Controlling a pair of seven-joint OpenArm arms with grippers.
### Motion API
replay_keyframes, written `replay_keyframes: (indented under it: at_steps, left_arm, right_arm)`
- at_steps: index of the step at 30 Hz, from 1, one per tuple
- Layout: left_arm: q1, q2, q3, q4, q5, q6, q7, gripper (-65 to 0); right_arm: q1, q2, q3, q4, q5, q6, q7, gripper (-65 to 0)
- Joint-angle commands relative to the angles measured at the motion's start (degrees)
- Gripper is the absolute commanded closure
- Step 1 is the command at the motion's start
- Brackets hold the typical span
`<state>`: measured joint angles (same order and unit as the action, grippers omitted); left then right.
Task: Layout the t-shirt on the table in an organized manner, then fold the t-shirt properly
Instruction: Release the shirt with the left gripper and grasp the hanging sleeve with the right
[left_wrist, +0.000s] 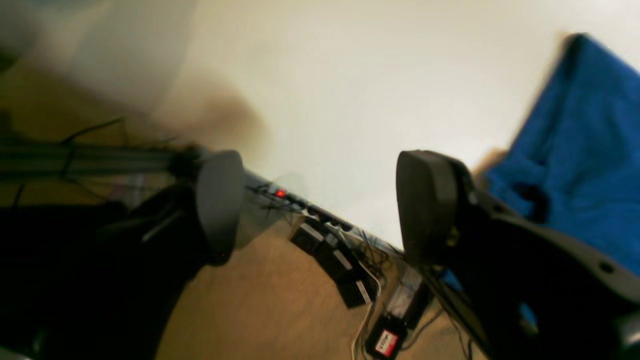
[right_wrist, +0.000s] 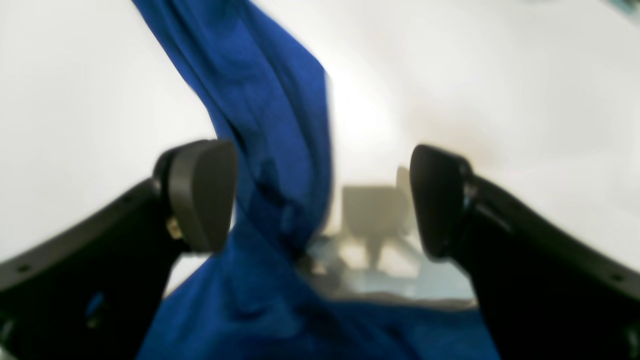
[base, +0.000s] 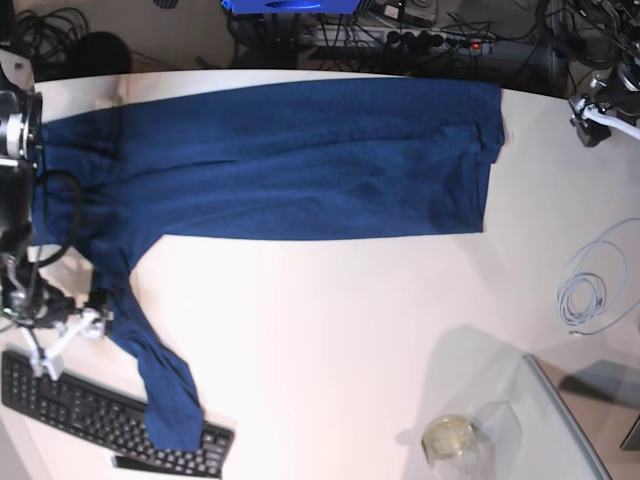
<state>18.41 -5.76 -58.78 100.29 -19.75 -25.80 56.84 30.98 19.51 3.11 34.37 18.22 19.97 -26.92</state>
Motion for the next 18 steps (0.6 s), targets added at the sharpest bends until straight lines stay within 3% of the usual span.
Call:
replay_keyframes:
  at_steps: [1,5,11,18]
  left_arm:
    - [0.5,-1.0,-1.2,0.7,-0.4,-1.2,-1.1,-44.9]
    - [1.5,-1.2,-2.1,0.7,-0.4,-3.6,-1.1,-44.9]
    - [1.3,-1.2,-1.8,0.7,-0.4,-3.9,-1.1,-44.9]
    - [1.1,-1.2,-1.8,0.7,-0.4,-3.9,-1.1,-44.9]
  right_arm:
    - [2.0,1.0,-1.2,-0.5,0.3,-0.9,1.6,-50.7]
    - [1.8,0.8,-8.6,1.0,0.3,-1.5,4.2,-49.8]
    - [2.7,-0.3,-11.6,1.7,0.3,-1.5,4.4,-35.3]
    - [2.6,-1.7,-11.8,1.5,0.1,-1.5,4.3,-34.2]
